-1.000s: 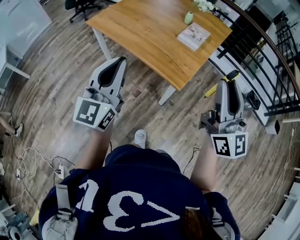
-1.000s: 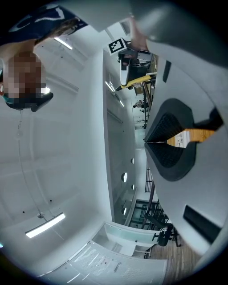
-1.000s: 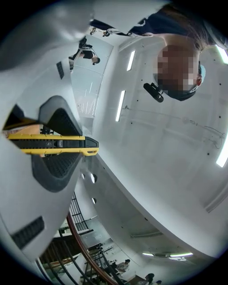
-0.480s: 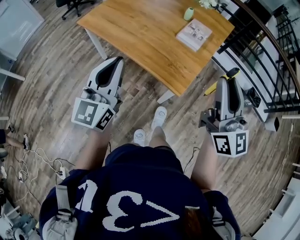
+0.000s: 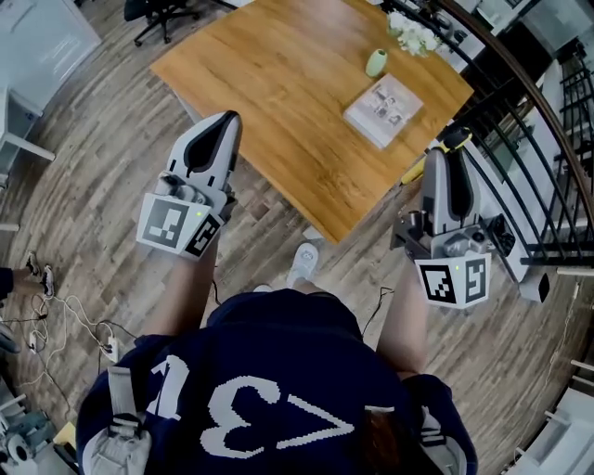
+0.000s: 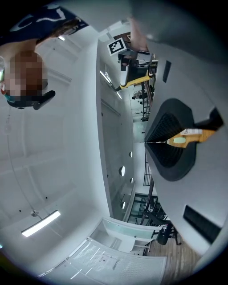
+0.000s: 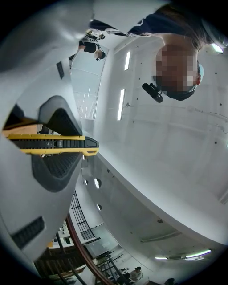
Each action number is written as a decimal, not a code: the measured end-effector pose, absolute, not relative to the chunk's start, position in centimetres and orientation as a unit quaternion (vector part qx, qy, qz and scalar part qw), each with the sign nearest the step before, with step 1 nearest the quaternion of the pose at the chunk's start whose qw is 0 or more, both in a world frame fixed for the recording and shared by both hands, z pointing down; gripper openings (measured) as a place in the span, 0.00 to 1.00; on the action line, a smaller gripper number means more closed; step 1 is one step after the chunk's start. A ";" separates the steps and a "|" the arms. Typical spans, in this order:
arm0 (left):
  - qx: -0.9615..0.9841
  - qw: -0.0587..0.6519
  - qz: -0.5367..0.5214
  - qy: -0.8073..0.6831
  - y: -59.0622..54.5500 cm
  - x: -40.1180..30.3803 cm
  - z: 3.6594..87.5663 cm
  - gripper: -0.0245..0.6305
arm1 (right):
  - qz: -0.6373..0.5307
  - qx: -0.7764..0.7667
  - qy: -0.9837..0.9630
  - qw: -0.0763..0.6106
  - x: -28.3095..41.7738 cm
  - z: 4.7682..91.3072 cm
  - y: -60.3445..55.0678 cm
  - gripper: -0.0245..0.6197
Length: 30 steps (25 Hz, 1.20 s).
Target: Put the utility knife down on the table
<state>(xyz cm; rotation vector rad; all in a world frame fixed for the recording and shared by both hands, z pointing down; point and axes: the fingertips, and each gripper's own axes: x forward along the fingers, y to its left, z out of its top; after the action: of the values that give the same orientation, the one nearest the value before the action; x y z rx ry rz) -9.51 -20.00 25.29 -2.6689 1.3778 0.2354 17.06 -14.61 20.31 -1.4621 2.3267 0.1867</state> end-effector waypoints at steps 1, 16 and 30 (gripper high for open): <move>-0.883 0.065 0.078 0.459 -21.1 -8.9 25.2 0.06 | 0.066 -0.518 0.831 0.193 17.7 20.2 -15.8 0.23; -0.870 0.051 0.057 0.487 -30.7 -4.0 26.6 0.06 | 0.035 -0.487 0.852 0.191 22.1 21.3 -27.8 0.23; -0.895 0.007 0.040 0.443 -38.7 -2.9 30.6 0.07 | -0.012 -0.514 0.847 0.136 19.6 26.0 -34.8 0.23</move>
<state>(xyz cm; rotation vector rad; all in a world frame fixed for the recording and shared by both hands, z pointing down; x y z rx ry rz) -2.94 -38.74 30.62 -2.8000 1.3866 0.1247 19.60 -34.80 26.00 -1.4870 2.4520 -0.0334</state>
